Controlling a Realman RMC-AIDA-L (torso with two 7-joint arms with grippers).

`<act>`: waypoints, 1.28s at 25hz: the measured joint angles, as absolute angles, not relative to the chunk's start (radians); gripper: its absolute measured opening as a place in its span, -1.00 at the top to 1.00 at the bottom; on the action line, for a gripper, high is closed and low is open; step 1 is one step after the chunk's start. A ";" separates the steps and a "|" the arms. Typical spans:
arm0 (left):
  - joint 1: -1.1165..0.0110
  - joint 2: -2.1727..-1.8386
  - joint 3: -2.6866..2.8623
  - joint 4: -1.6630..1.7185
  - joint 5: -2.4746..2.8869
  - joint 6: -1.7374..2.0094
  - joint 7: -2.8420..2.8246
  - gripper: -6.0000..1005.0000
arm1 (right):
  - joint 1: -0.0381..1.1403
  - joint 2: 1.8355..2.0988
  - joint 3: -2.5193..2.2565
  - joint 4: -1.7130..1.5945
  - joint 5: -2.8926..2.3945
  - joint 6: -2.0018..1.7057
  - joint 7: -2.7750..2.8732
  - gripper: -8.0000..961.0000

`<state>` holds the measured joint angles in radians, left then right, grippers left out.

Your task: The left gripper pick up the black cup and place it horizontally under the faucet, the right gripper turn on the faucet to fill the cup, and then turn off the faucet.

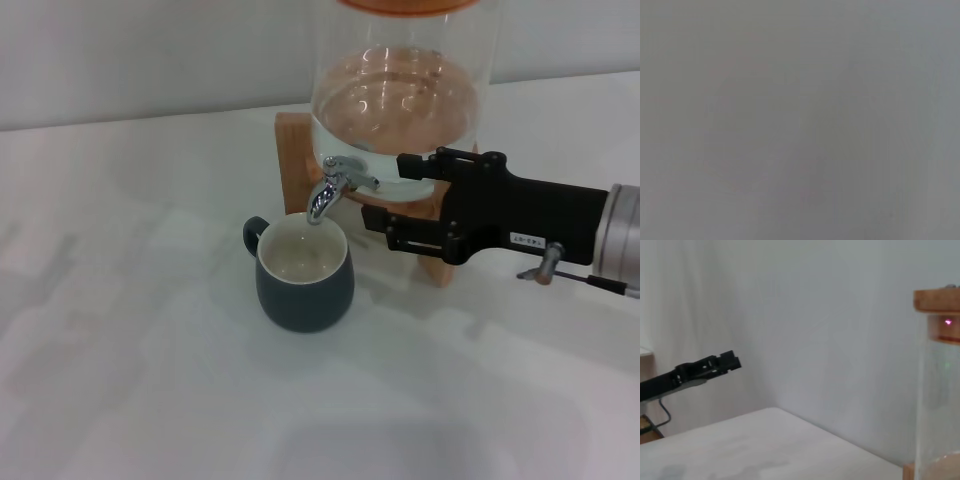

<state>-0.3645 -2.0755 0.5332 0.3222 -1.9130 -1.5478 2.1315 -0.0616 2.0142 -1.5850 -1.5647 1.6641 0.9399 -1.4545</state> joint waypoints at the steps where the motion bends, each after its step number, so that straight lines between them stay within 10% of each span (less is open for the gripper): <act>1: -0.362 -2.076 0.533 0.322 -1.913 -1.550 2.131 -0.73 | -0.060 2.014 -1.590 -1.562 1.662 0.931 -1.454 -0.52; 32: -0.347 -2.076 0.532 0.322 -1.914 -1.560 2.131 -0.70 | -0.009 2.010 -1.719 -1.556 1.604 0.918 -1.465 -0.50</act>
<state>-0.3466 -2.0756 0.5322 0.3221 -1.9144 -1.5601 2.1306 -0.0087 2.0095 -1.7186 -1.5556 1.6036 0.9184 -1.4649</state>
